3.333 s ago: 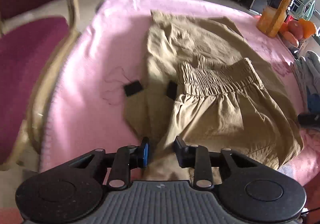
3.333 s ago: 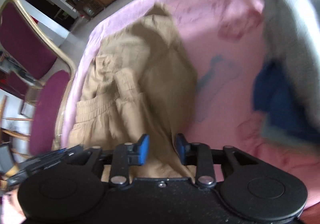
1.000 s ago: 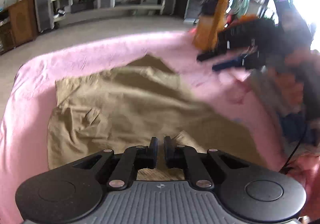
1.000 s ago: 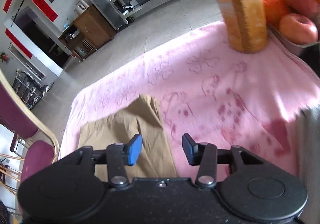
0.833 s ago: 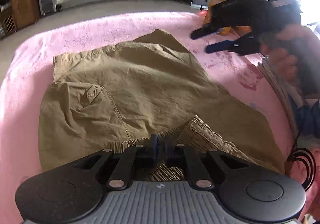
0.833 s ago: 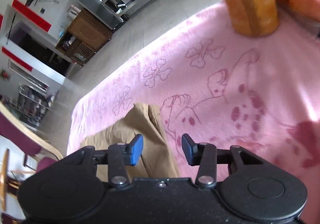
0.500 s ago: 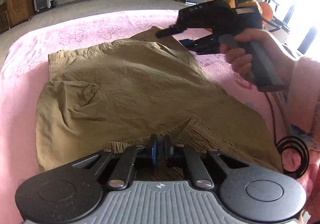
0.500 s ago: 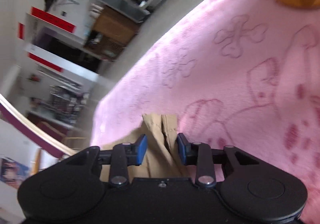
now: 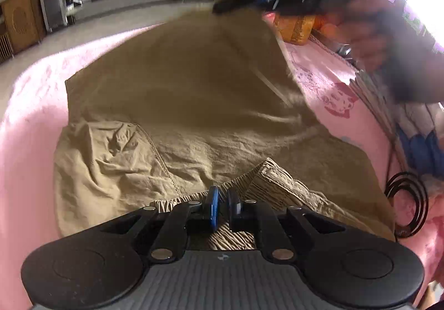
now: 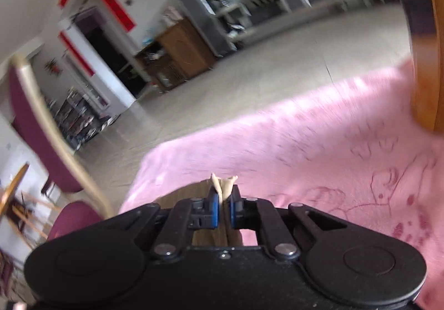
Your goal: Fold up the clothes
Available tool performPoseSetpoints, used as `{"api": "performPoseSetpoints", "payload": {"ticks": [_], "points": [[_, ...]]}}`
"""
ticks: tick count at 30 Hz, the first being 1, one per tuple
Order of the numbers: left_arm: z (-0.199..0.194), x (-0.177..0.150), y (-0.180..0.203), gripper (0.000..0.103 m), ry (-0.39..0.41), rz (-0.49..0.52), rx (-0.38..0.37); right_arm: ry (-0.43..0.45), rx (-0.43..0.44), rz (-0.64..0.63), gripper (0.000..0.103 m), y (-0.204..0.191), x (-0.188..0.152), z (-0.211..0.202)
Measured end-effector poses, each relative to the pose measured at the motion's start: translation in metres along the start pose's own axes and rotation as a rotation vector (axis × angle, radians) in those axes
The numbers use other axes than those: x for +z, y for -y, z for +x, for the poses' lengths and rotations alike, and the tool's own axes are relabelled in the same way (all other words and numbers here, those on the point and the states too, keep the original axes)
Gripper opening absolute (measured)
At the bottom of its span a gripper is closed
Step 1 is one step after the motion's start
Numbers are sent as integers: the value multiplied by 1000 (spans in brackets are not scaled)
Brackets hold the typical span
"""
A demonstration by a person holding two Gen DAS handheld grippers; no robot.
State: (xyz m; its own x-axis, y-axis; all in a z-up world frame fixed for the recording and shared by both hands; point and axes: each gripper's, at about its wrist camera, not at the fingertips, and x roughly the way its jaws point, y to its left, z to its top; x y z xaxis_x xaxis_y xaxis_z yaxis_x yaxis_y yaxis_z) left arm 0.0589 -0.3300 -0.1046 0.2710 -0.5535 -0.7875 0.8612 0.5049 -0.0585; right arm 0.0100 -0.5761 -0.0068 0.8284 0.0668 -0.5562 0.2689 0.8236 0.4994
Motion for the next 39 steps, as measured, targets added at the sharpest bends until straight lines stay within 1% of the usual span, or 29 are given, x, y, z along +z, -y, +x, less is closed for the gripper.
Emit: {"api": "performPoseSetpoints", "payload": {"ticks": [1, 3, 6, 9, 11, 13, 14, 16, 18, 20, 21, 22, 23, 26, 27, 28, 29, 31, 33, 35, 36, 38, 39], "points": [[-12, -1, 4, 8, 12, 1, 5, 5, 3, -37, 7, -15, 2, -14], [-45, -9, 10, 8, 48, -13, -8, 13, 7, -125, 7, -46, -3, -46], [-101, -31, 23, 10, 113, -32, -9, 14, -1, -248, 7, -88, -18, -88], [-149, -65, 35, 11, 141, -34, -18, -2, -23, -352, 7, -121, -47, -123], [-171, -88, 39, 11, 139, -50, -38, -23, -25, -417, 7, -138, -70, -143], [-186, -107, 42, 12, 127, -59, -64, -54, -44, -502, 7, -155, -101, -155], [-191, -116, 44, 12, 117, -60, -75, -82, -55, -538, 7, -160, -120, -158], [-197, -133, 50, 13, 98, -53, -87, -154, -66, -567, 7, -156, -158, -158], [-196, -141, 52, 13, 82, -48, -96, -217, -116, -632, 7, -146, -196, -146], [-194, -137, 47, 13, 91, -67, -88, -253, -163, -703, 8, -133, -228, -132], [-193, -132, 44, 13, 110, -74, -77, -264, -172, -721, 8, -129, -235, -128], [-190, -125, 40, 15, 139, -72, -54, -254, -174, -734, 8, -127, -240, -127], [-187, -117, 36, 17, 171, -68, -27, -237, -169, -730, 8, -125, -240, -127], [-168, -91, 19, 17, 237, -107, 66, -217, -143, -729, 8, -127, -234, -133], [-158, -83, 12, 17, 249, -120, 93, -211, -134, -731, 8, -126, -234, -134], [-147, -78, 7, 14, 239, -131, 114, -207, -126, -733, 8, -125, -235, -134], [-133, -80, 4, 9, 186, -139, 115, -206, -119, -724, 8, -124, -237, -135], [-103, -86, -3, 9, 57, -153, 104, -207, -99, -688, 11, -121, -235, -141], [-81, -95, -6, 9, -59, -161, 99, -206, -51, -612, 15, -115, -230, -154], [-83, -100, -2, 9, -62, -142, 103, -173, -1, -502, 18, -106, -218, -171], [-85, -101, -1, 9, -60, -143, 90, -151, 17, -445, 18, -102, -212, -180], [-83, -107, 2, 9, -65, -155, 69, -107, -20, -351, 20, -96, -200, -176], [-83, -108, 3, 9, -63, -151, 72, -85, -38, -304, 21, -93, -194, -174]]}}
